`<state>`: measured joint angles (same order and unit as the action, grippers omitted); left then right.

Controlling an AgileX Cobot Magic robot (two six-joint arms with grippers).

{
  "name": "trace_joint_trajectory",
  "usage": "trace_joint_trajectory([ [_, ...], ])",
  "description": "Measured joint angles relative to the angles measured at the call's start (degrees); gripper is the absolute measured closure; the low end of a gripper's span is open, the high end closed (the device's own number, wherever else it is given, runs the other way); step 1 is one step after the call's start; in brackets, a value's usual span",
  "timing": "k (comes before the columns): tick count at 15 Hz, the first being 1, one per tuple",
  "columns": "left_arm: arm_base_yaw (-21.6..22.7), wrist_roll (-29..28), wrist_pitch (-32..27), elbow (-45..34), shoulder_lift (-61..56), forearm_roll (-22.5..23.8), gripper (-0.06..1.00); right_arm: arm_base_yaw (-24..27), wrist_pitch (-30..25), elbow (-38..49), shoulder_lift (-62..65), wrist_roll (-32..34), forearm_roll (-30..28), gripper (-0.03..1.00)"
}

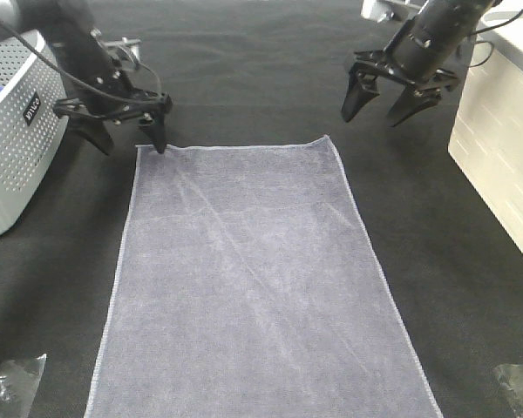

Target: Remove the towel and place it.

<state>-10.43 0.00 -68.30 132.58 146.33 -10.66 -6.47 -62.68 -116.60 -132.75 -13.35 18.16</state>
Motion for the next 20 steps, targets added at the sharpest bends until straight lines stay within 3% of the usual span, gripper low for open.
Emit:
trace_joint_trajectory([
  [4, 0.1, 0.0, -0.1, 6.7, 6.1, 0.4, 0.15, 0.0, 0.3, -6.2, -6.9, 0.0, -0.1, 0.20],
  [8, 1.8, 0.0, -0.2, 7.3, 6.2, 0.3, 0.15, 0.0, 1.5, -6.8, -10.0, -0.9, 0.1, 0.20],
  [13, 2.1, 1.3, 0.6, 7.3, 6.7, 0.3, 0.15, 0.0, 6.7, -6.8, -12.7, -1.5, 2.3, 0.20],
  [20, 2.1, 2.8, 0.1, 7.9, 8.1, -0.2, 0.15, -0.1, 7.2, -7.4, -14.6, -2.4, 2.9, 0.20],
])
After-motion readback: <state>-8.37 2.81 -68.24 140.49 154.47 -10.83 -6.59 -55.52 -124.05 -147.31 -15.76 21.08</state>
